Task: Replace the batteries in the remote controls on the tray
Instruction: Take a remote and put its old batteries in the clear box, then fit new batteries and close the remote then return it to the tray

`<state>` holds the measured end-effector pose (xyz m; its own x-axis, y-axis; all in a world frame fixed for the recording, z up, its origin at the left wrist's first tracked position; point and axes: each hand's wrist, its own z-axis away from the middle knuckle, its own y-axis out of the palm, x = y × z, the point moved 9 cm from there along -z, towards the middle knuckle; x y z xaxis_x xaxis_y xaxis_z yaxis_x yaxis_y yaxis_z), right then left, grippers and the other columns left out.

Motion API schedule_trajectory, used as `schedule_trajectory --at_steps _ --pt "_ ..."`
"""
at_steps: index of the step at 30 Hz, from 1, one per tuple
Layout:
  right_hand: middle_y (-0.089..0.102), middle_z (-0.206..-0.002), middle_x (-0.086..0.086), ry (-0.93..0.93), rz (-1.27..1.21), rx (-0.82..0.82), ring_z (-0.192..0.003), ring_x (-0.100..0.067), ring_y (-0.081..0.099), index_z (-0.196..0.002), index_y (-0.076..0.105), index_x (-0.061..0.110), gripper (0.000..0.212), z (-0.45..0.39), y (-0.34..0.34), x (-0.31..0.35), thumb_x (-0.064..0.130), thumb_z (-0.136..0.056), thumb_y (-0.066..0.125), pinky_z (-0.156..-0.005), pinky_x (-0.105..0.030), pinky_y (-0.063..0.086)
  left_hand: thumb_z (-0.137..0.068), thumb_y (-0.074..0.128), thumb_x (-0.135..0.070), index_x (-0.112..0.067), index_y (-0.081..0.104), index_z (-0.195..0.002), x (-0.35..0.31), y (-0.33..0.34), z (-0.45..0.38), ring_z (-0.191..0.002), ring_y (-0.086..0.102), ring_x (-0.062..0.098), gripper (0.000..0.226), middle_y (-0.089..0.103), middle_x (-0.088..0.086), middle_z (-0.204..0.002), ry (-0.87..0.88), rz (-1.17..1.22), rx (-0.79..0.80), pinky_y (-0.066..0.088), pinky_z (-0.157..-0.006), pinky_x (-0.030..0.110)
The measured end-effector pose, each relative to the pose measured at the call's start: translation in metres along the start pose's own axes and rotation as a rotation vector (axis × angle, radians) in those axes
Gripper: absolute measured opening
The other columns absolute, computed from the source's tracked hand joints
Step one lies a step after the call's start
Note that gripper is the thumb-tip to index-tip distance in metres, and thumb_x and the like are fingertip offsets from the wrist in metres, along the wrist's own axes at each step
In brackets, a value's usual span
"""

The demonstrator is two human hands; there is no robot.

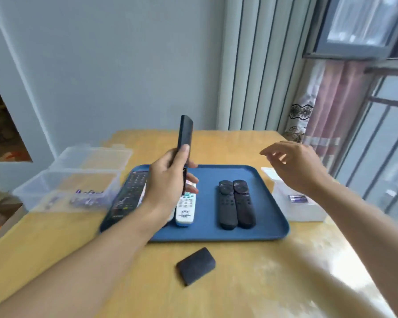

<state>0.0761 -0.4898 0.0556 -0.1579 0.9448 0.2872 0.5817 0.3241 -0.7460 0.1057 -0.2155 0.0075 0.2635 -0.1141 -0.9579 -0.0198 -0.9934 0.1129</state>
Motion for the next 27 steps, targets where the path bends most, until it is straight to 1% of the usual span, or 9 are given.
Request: schedule_trajectory --at_steps 4,7,12,16,17,19,21,24,27 --pt "0.069 -0.083 0.016 0.157 0.064 -0.026 -0.071 -0.009 0.064 -0.093 0.078 0.028 0.022 0.021 -0.025 -0.062 0.01 -0.091 0.066 -0.072 -0.026 0.05 -0.096 0.067 -0.036 -0.013 0.07 -0.087 0.029 0.107 0.018 -0.054 0.056 0.013 0.025 0.06 0.002 -0.08 -0.203 0.022 0.17 0.049 -0.048 0.023" --pt "0.07 -0.087 0.013 0.232 0.095 0.181 -0.074 -0.008 0.061 -0.093 0.077 0.029 0.019 0.035 -0.012 -0.087 0.011 -0.088 0.072 -0.075 -0.021 0.045 -0.088 0.078 -0.023 -0.011 0.067 -0.089 0.053 0.162 0.029 -0.056 0.054 0.012 0.016 0.054 0.0 -0.069 -0.351 -0.06 0.271 0.051 -0.054 0.023" --pt "0.07 -0.108 0.0 0.174 0.233 0.432 -0.096 -0.017 0.062 -0.114 0.073 0.024 0.032 0.042 0.007 -0.08 0.005 -0.089 0.068 -0.085 -0.031 0.054 -0.085 0.077 -0.001 -0.006 0.063 -0.102 0.076 0.191 0.032 -0.056 0.05 0.014 0.023 0.052 0.004 -0.072 -0.49 -0.038 0.282 0.052 -0.053 0.023" --pt "0.068 -0.113 -0.004 0.109 0.454 0.496 -0.099 -0.023 0.061 -0.117 0.071 0.015 0.032 0.044 0.02 -0.068 0.001 -0.089 0.063 -0.08 -0.033 0.054 -0.079 0.077 0.011 -0.009 0.057 -0.095 0.083 0.199 0.041 -0.059 0.053 0.013 0.033 0.052 0.003 -0.078 -0.499 -0.055 0.389 0.055 -0.056 0.025" --pt "0.068 -0.111 -0.003 0.094 0.491 0.493 -0.099 -0.023 0.061 -0.115 0.072 0.013 0.031 0.044 0.021 -0.067 0.0 -0.089 0.062 -0.08 -0.034 0.055 -0.079 0.076 0.013 -0.008 0.056 -0.09 0.084 0.201 0.043 -0.059 0.053 0.014 0.031 0.053 0.004 -0.076 -0.502 -0.058 0.408 0.055 -0.056 0.025" --pt "0.065 -0.098 -0.001 0.073 0.537 0.516 -0.09 -0.023 0.057 -0.108 0.072 0.012 0.026 0.045 0.021 -0.065 -0.001 -0.089 0.059 -0.066 -0.031 0.051 -0.079 0.072 0.017 -0.007 0.054 -0.079 0.085 0.203 0.045 -0.056 0.052 0.015 0.03 0.052 0.005 -0.068 -0.511 -0.038 0.417 0.054 -0.058 0.026" --pt "0.055 -0.079 0.0 0.051 0.616 0.533 -0.073 -0.02 0.049 -0.09 0.067 0.012 0.017 0.047 0.02 -0.061 -0.001 -0.088 0.057 -0.051 -0.027 0.035 -0.075 0.069 0.022 -0.005 0.052 -0.072 0.086 0.203 0.045 -0.055 0.05 0.019 0.032 0.049 0.006 -0.06 -0.506 -0.024 0.407 0.05 -0.058 0.03" --pt "0.03 -0.062 -0.002 0.025 0.615 0.544 -0.058 -0.021 0.034 -0.063 0.033 0.015 0.034 0.05 0.019 -0.054 -0.003 -0.083 0.054 -0.045 -0.027 0.02 -0.061 0.065 0.024 -0.006 0.055 -0.083 0.084 0.204 0.05 -0.064 0.043 0.026 0.038 0.044 0.006 -0.062 -0.476 -0.029 0.429 0.036 -0.065 0.038" --pt "0.027 -0.061 -0.003 0.037 0.559 0.539 -0.066 -0.027 0.039 -0.061 0.027 0.015 0.038 0.051 0.02 -0.053 -0.005 -0.079 0.053 -0.044 -0.028 0.02 -0.069 0.059 0.028 -0.016 0.061 -0.093 0.082 0.206 0.054 -0.062 0.047 0.026 0.049 0.053 0.003 -0.057 -0.443 -0.028 0.45 0.037 -0.06 0.035"
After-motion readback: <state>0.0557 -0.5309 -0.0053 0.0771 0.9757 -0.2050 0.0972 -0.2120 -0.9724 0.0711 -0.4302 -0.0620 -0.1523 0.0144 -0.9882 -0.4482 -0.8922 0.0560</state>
